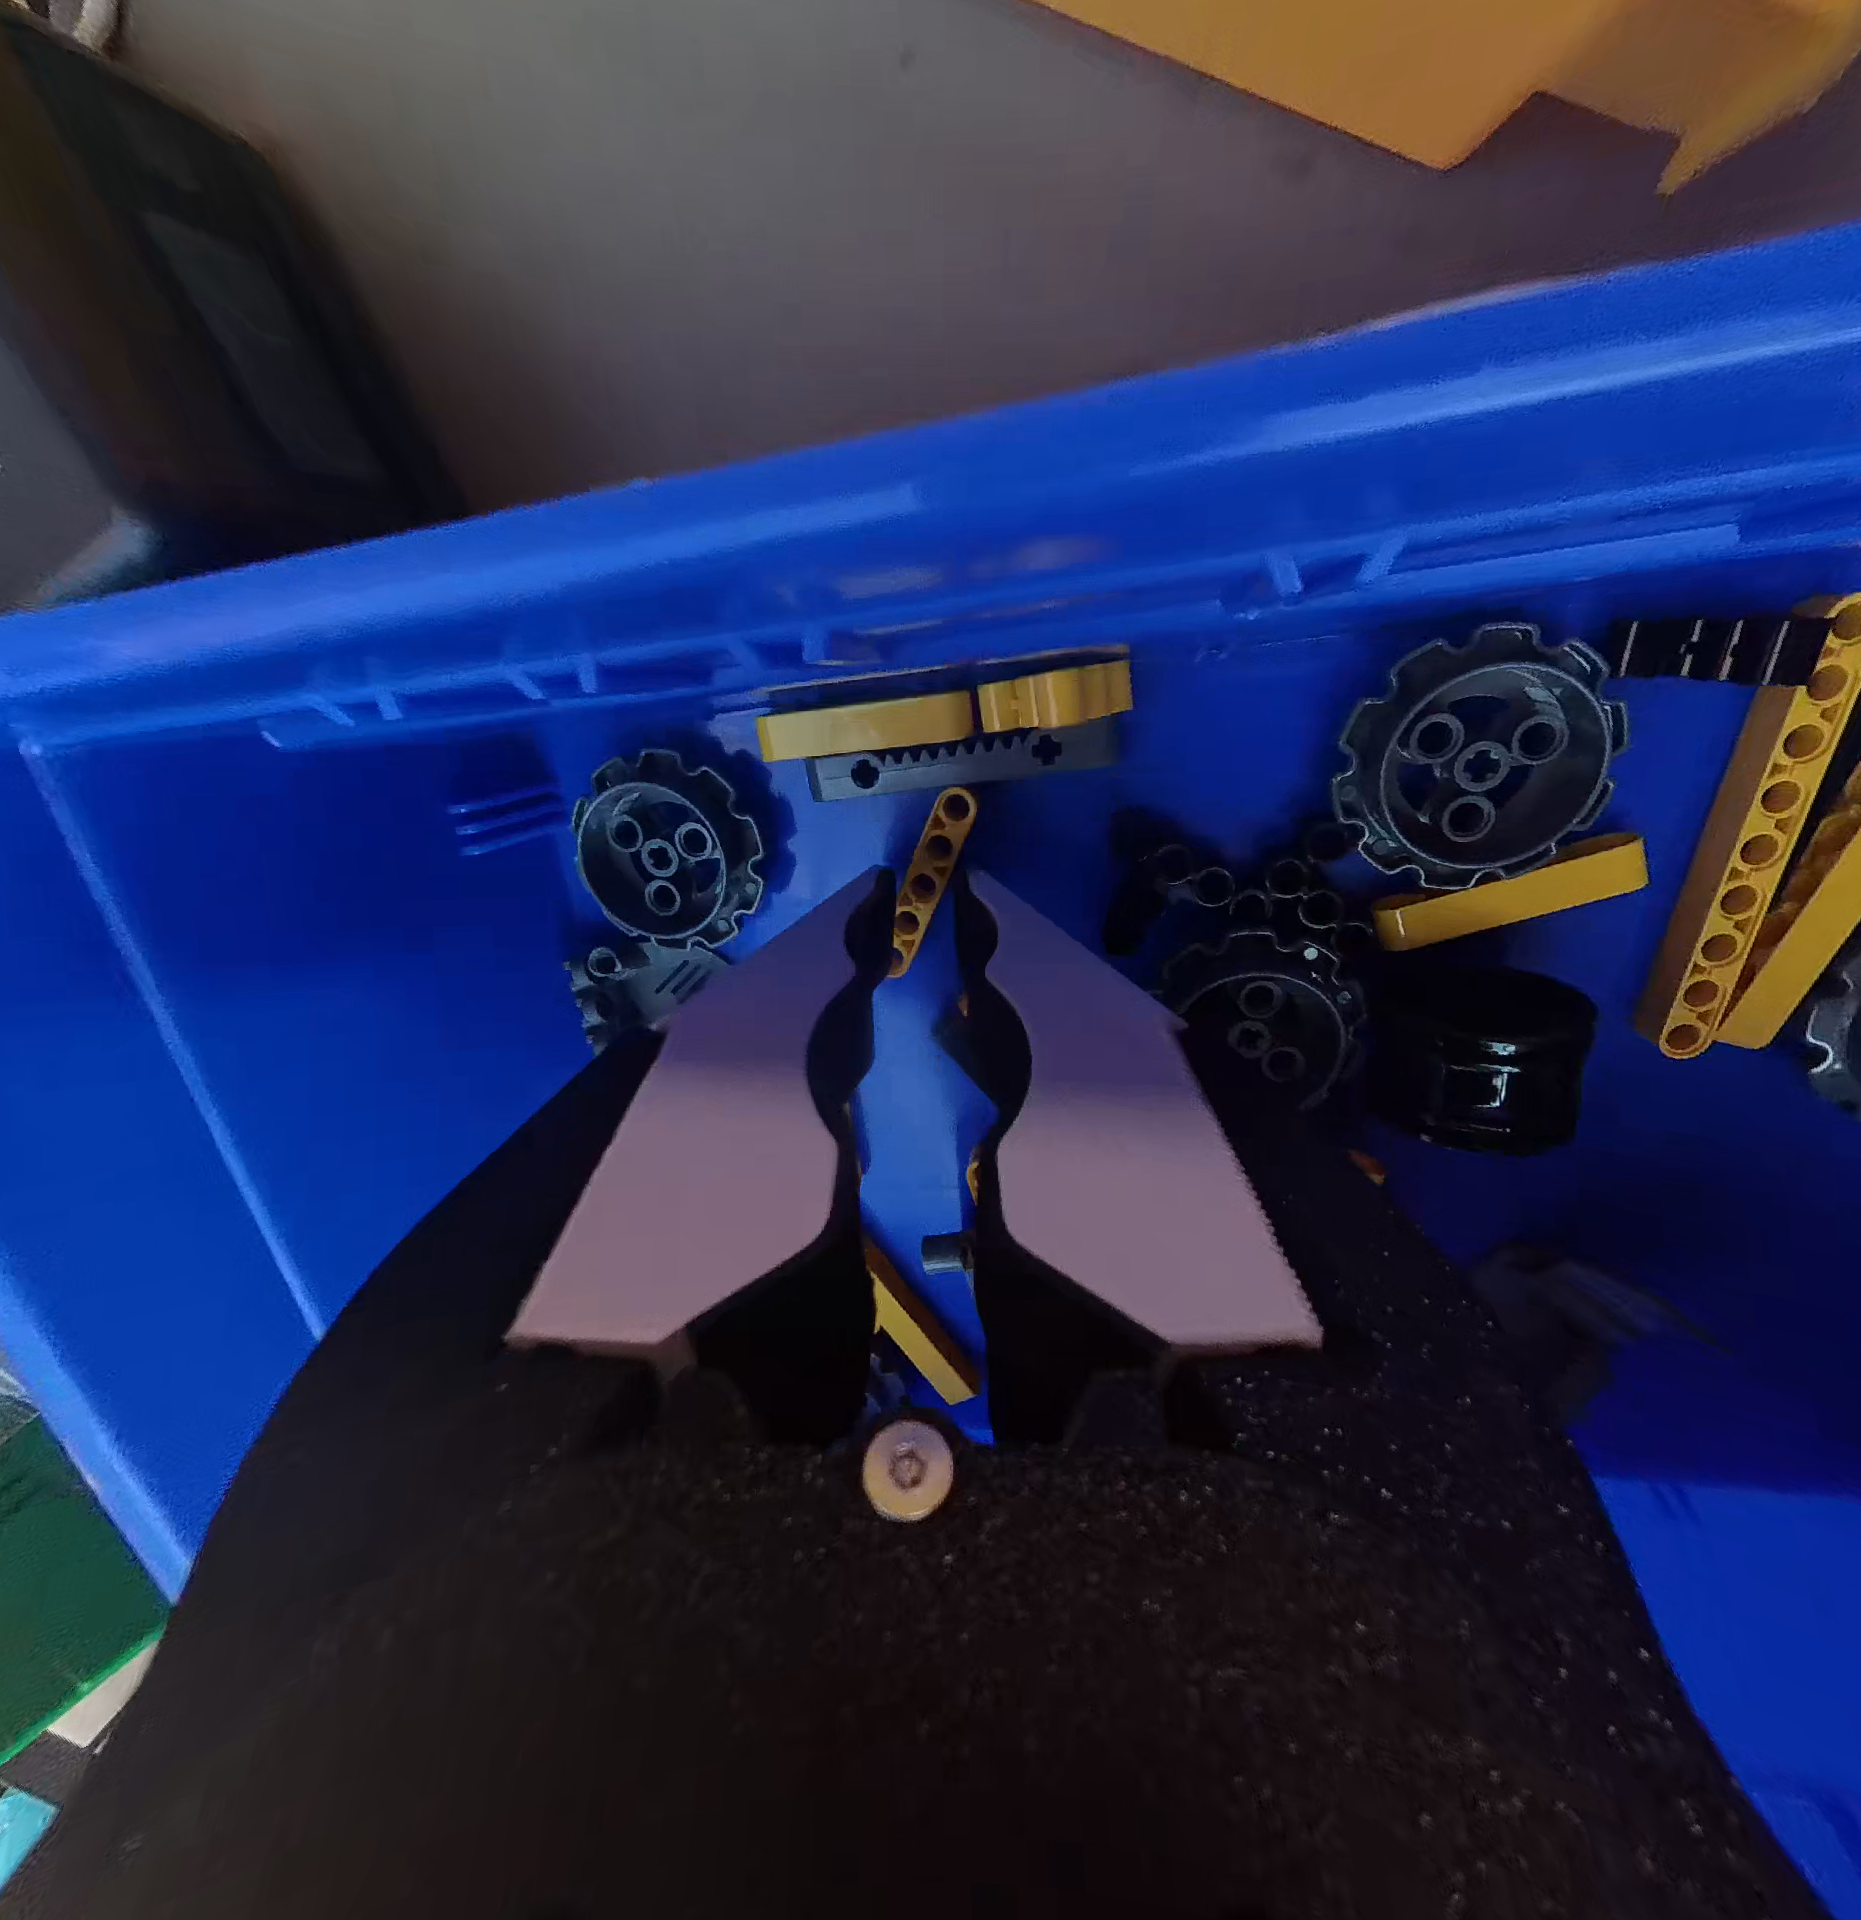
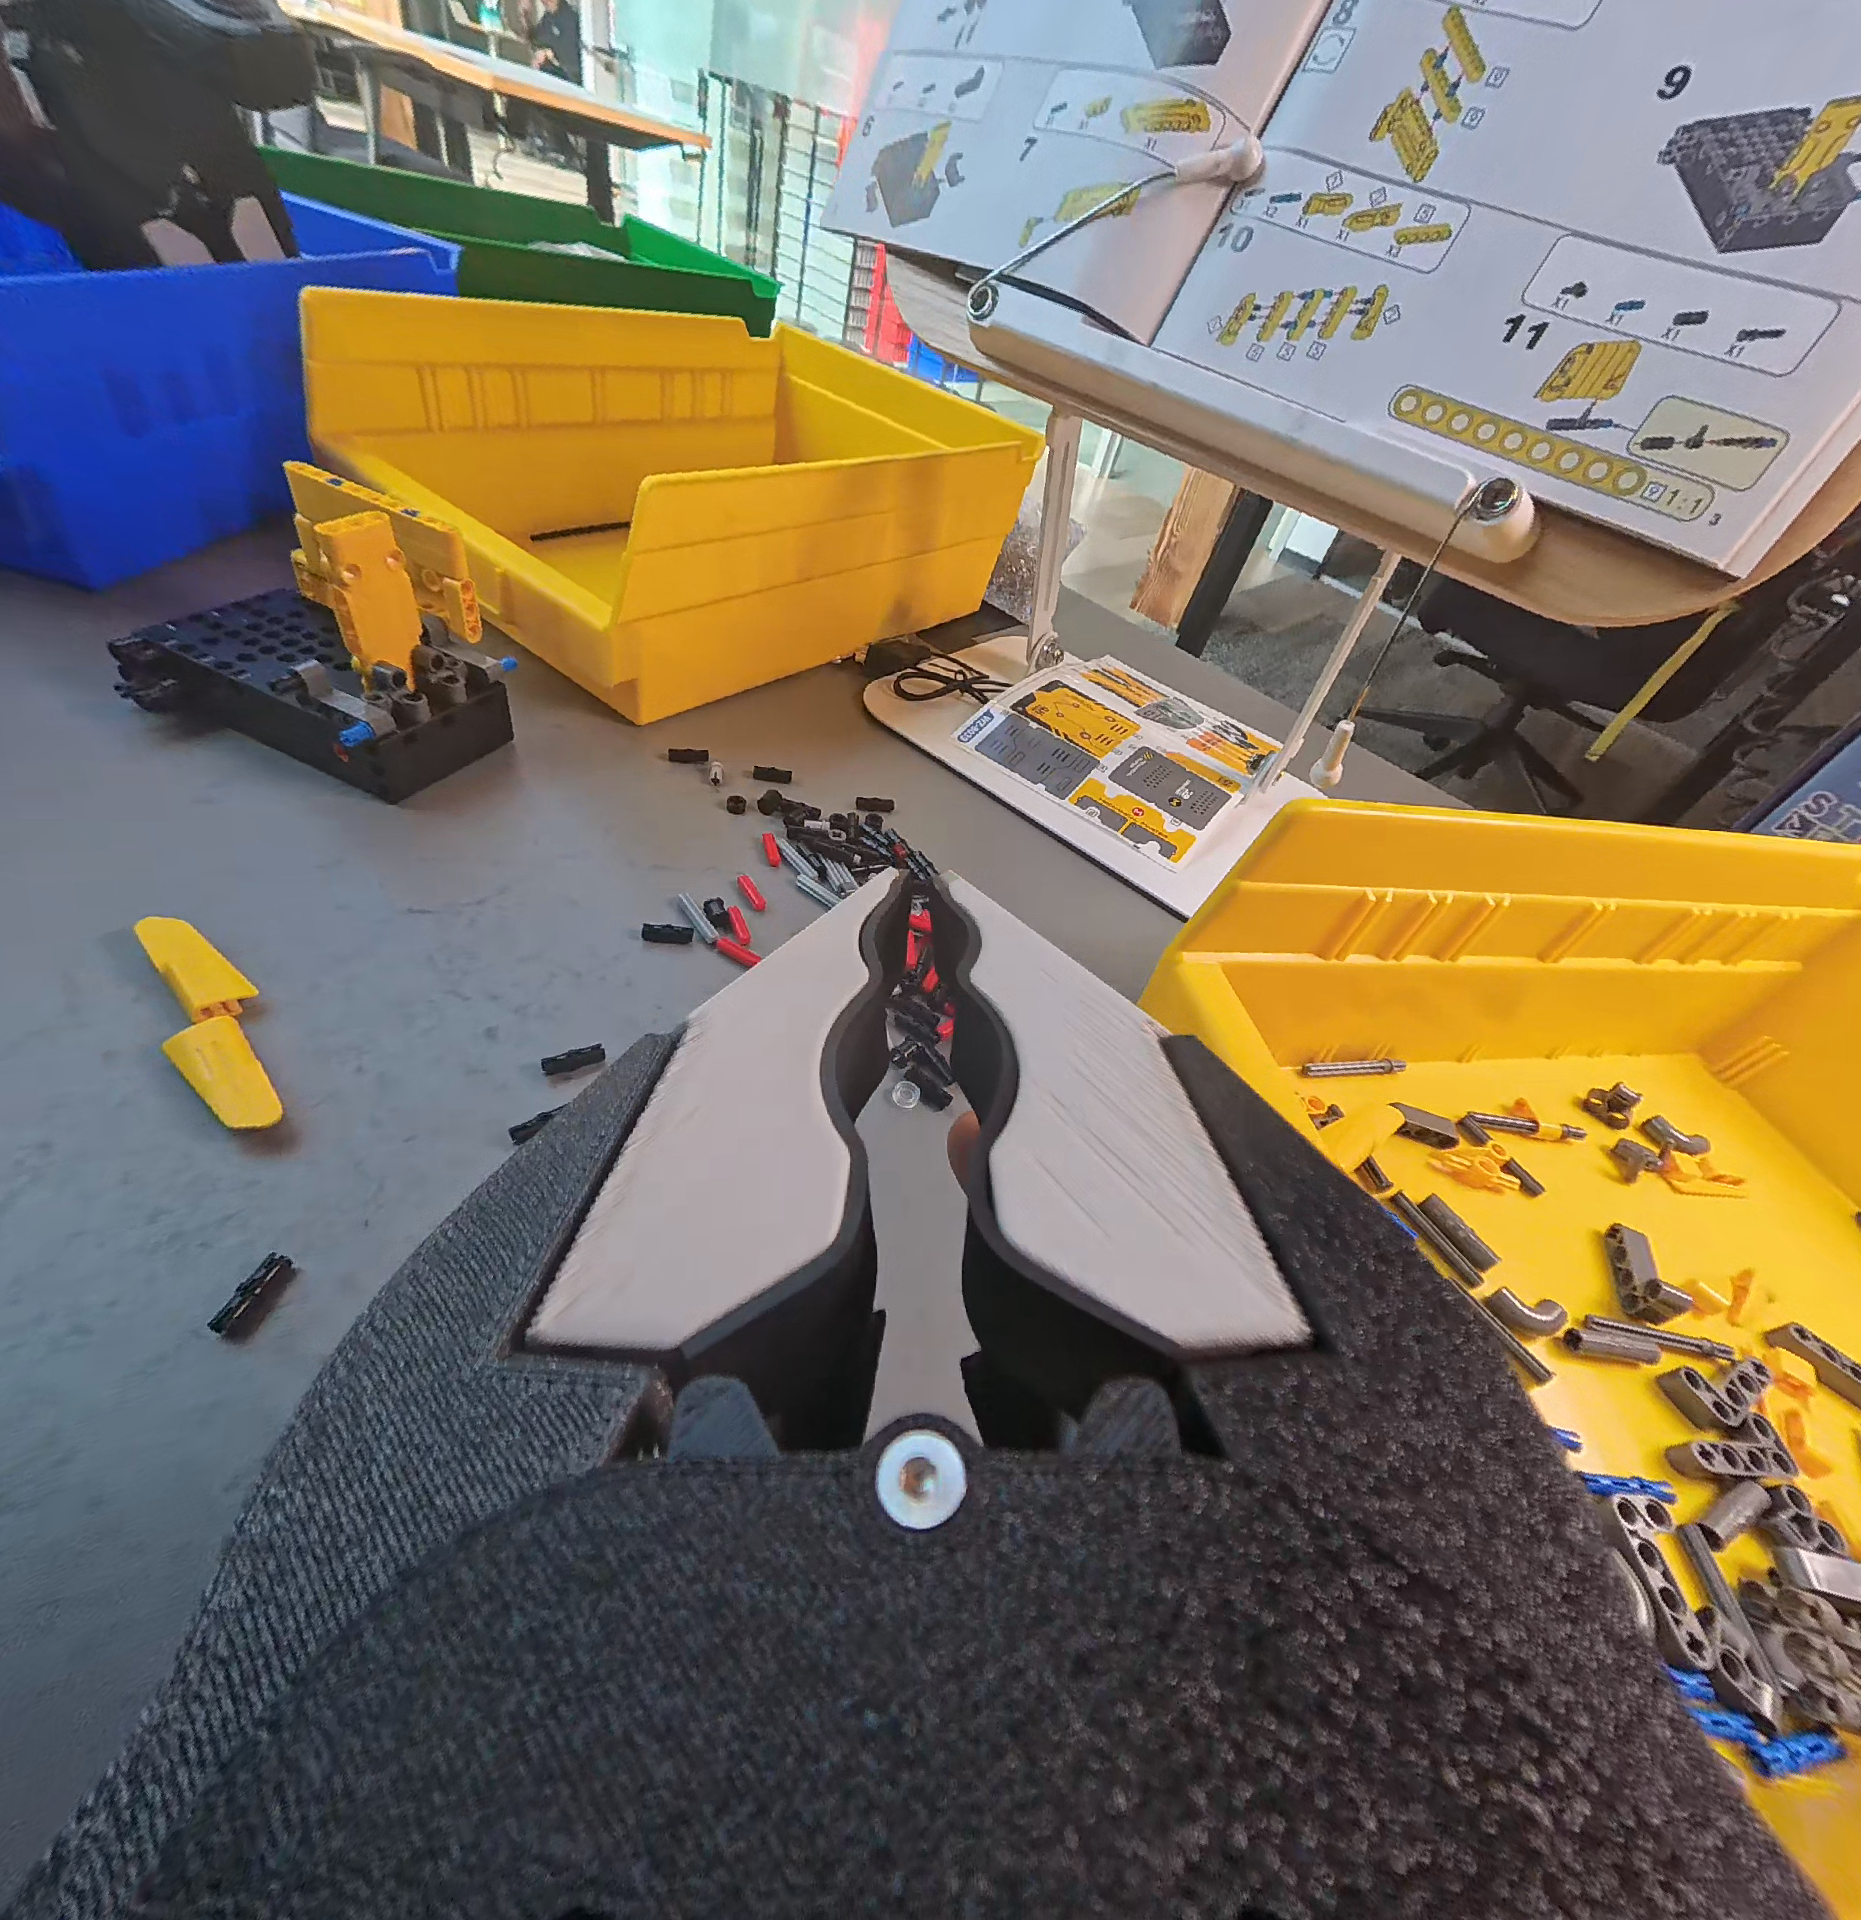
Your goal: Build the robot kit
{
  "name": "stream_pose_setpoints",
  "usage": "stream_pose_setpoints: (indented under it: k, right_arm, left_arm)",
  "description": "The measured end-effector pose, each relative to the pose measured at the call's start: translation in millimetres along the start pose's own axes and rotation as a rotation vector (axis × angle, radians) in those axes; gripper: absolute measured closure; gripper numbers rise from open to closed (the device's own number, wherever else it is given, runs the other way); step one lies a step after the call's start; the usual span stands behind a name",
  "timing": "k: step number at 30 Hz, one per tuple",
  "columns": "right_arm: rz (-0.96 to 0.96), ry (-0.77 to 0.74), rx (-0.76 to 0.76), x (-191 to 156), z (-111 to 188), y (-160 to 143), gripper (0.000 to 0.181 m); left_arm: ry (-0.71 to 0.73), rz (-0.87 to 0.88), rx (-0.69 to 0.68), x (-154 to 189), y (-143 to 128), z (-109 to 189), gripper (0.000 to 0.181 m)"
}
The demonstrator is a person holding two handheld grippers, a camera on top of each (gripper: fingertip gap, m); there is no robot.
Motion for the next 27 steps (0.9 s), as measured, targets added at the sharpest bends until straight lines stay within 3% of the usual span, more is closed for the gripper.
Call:
stream_pose_setpoints:
  k: [4,9,12,15,18,21,24,27]
  right_arm:
    - [0.013,0.002,0.002,0,1,1,0.178]
    - [0.019,-0.005,0.029,2,8,7,0.178]
    - [0.024,-0.005,0.04,1,11,10,0.177]
    - [0.019,0.006,0.039,-1,10,12,0.175]
    - [0.021,0.006,0.036,-4,10,14,0.174]
    - [0.032,-0.004,0.028,-5,12,15,0.174]
    - [0.02,-0.028,0.023,0,13,15,0.174]
    - [-0.032,-0.063,0.035,14,4,24,0.173]
  left_arm:
    - [0.044,-0.015,0.006,4,0,14,0.175]
    - [0.223,0.015,0.17,20,8,88,0.175]
    - [0.236,0.023,0.291,61,26,137,0.175]
    - [0.139,-0.052,0.376,135,58,158,0.175]
    - [-0.058,-0.146,0.427,224,93,143,0.175]
    - [-0.246,-0.22,0.409,299,118,99,0.174]
    - [-0.368,-0.262,0.363,348,135,55,0.174]
    - [-0.389,-0.307,0.317,374,144,28,0.174]
Point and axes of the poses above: each gripper's, where its closed fingertips meet, z back along the fingers, y out of its top, x = y × z across the jaws, the point moved 6 cm from there along z, back along the fingers, and after that the axes turned 12 degrees about z, right-handed, at the moved point
